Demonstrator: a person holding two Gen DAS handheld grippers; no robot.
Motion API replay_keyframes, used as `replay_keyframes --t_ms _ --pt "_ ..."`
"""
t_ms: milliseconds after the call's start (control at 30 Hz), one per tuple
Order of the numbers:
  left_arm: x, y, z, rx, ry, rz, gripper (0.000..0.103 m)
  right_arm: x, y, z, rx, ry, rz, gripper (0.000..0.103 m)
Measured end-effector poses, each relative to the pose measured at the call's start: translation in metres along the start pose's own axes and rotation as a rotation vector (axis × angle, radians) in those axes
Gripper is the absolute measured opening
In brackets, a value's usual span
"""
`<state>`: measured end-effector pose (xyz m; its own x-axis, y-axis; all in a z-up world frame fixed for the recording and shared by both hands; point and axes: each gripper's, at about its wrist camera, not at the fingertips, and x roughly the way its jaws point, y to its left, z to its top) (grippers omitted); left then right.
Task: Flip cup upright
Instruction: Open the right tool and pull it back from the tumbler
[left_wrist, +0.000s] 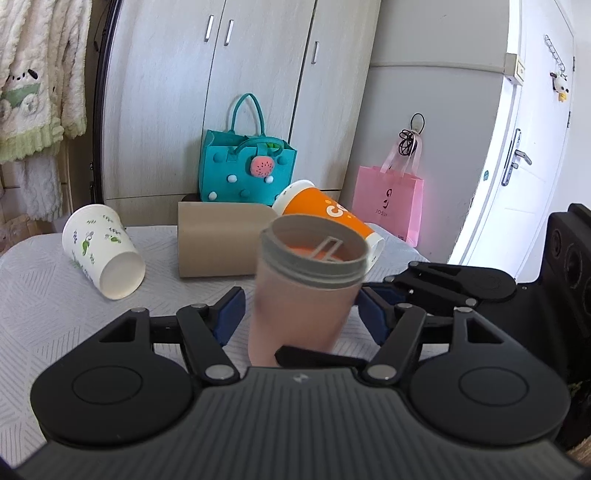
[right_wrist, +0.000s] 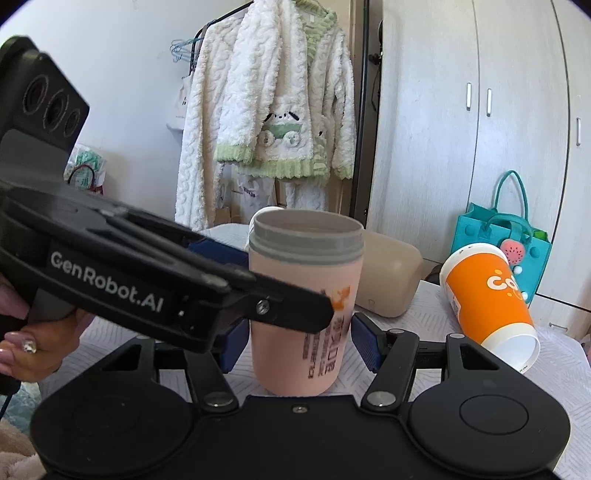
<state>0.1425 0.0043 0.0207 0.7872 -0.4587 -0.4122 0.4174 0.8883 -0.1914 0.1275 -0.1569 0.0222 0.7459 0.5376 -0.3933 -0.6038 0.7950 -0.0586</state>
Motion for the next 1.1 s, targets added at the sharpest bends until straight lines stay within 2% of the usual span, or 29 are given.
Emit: replay_keyframes --t_ms 67,200,433,600,700,967,1100 --pt "-0.005 0.002 -0.002 -0.014 -0.004 0.005 0.07 -0.004 -0.001 0.0 0.011 0.001 -0.016 0.072" --pt "-0.017 0.004 -0.005 -0.019 0.003 0.028 0.071 -0.013 -0.002 -0.001 0.054 0.008 -0.051 0.073" --pt "-0.054 -0.011 -0.005 -0.008 -0.038 0.144 0.072 -0.045 0.006 -0.002 0.094 -0.034 -0.092 0.076" --pt "-0.08 -0.019 -0.008 -0.012 -0.044 0.21 0.077 -0.068 0.018 0.001 0.107 -0.017 -0.177 0.076" --pt "-0.094 -0.024 -0.013 -0.023 -0.05 0.223 0.08 -0.079 0.022 0.001 0.16 0.009 -0.228 0.078" --pt "-0.111 -0.03 -0.028 -0.041 -0.027 0.248 0.085 -0.112 0.042 -0.007 0.169 -0.028 -0.329 0.082" --pt "-0.119 -0.029 -0.035 -0.081 -0.025 0.252 0.087 -0.125 0.052 -0.011 0.168 -0.047 -0.368 0.085"
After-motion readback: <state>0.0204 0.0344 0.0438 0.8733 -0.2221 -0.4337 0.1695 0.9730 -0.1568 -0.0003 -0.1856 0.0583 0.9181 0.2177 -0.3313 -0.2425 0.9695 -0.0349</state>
